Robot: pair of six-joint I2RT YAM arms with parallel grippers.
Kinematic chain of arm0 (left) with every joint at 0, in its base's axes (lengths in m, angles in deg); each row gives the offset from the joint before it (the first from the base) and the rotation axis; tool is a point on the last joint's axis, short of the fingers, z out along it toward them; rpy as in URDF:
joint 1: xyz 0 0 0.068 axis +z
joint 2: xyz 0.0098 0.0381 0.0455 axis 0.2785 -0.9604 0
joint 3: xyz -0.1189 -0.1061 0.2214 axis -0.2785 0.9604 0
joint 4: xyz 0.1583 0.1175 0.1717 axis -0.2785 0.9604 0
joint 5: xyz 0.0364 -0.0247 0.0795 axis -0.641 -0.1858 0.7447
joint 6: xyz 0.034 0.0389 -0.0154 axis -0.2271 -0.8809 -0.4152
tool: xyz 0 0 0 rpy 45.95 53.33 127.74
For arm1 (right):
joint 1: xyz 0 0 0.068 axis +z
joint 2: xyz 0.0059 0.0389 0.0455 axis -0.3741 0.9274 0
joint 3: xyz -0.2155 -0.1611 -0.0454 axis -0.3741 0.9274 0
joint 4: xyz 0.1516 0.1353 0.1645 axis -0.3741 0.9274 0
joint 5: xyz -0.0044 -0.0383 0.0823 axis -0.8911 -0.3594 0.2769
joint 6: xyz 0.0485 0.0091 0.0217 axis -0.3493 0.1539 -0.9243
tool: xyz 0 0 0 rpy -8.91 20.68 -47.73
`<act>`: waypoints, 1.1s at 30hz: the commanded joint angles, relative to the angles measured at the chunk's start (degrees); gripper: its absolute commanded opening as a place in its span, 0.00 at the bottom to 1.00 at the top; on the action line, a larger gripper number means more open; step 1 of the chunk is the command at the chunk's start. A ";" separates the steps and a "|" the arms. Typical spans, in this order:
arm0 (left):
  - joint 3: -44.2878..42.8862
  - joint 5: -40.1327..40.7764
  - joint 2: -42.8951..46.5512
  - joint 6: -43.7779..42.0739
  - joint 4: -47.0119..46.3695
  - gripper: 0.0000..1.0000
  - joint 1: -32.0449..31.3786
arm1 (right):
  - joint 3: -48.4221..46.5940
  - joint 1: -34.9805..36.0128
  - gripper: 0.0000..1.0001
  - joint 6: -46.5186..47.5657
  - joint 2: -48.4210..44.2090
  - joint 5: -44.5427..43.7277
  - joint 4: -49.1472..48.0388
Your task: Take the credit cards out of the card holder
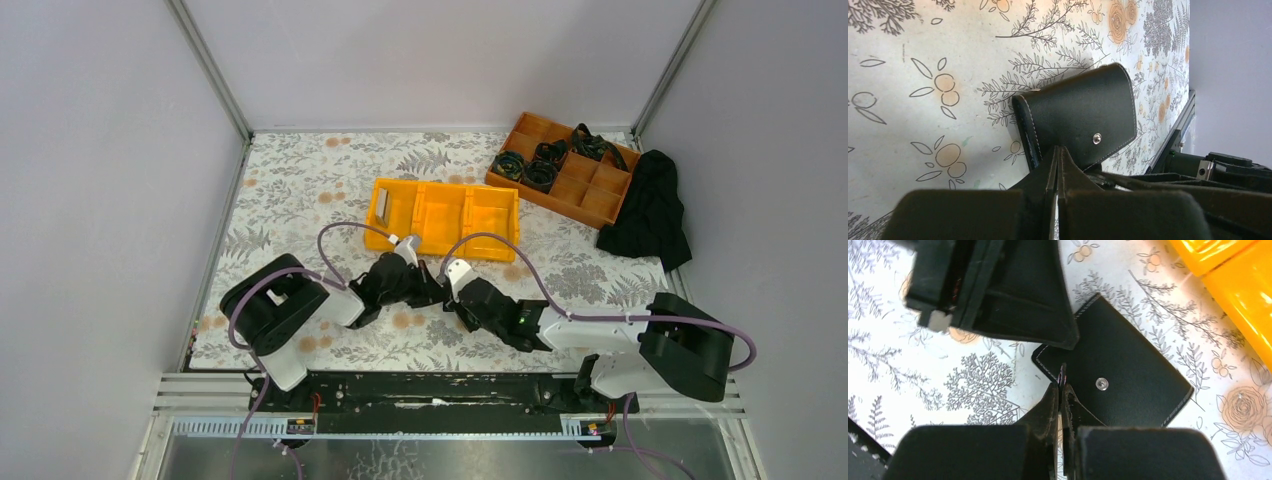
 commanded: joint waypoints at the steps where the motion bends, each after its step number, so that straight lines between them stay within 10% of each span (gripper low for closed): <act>1: 1.12 2.90 -4.45 -2.74 12.06 0.00 0.59 | -2.87 0.94 0.00 5.29 -0.20 8.23 -2.21; 33: 1.88 17.04 22.90 -8.16 28.75 0.19 0.71 | -6.20 0.98 0.00 3.48 -14.72 12.59 1.35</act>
